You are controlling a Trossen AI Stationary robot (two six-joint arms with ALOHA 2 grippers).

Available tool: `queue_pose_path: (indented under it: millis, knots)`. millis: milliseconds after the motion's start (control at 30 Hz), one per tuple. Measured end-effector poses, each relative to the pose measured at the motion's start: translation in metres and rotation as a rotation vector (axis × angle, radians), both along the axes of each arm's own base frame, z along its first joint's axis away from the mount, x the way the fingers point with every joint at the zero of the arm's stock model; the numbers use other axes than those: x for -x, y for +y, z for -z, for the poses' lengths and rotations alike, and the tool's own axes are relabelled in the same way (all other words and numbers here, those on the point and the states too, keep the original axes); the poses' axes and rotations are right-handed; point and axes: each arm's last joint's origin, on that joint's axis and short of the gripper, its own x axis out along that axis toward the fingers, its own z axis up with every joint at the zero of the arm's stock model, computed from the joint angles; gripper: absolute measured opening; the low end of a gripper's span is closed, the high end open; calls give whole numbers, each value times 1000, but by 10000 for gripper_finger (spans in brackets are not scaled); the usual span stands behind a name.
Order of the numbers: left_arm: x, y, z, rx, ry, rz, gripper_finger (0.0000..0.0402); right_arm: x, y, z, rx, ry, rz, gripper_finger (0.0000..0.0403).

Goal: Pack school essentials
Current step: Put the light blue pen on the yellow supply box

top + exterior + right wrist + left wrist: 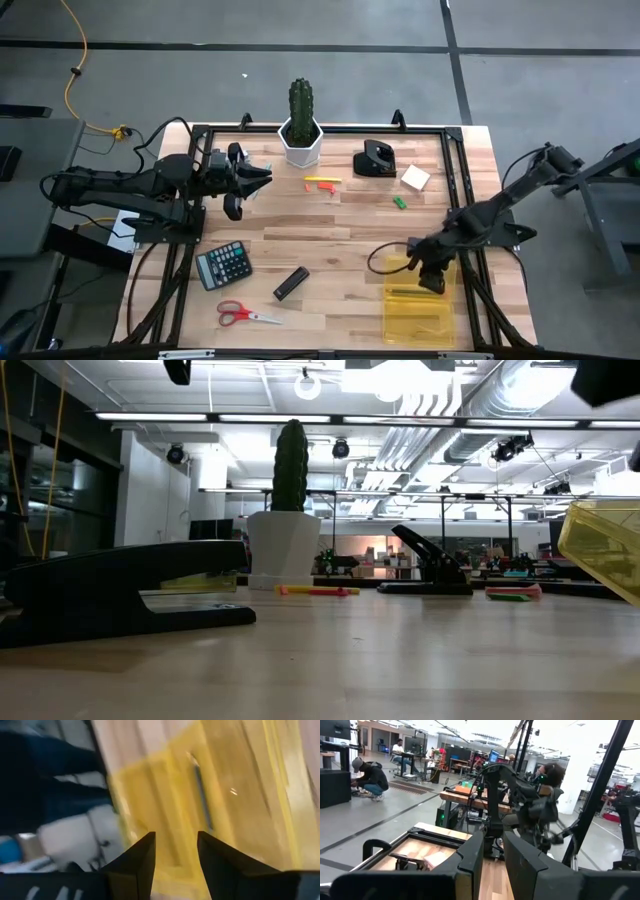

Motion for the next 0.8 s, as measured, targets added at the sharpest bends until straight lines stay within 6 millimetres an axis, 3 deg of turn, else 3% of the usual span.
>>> queue_pose_path:
  millis: [267,500,800]
  knots:
    - [0,1,0,1,0,-15,65,2,-11,-38,-47,-376,193,138]
    - [0,1,0,2,0,-26,65,-11,-22,-63,155,-789,334,138]
    - [0,1,0,1,-5,-26,65,-23,-43,-75,382,-953,459,138]
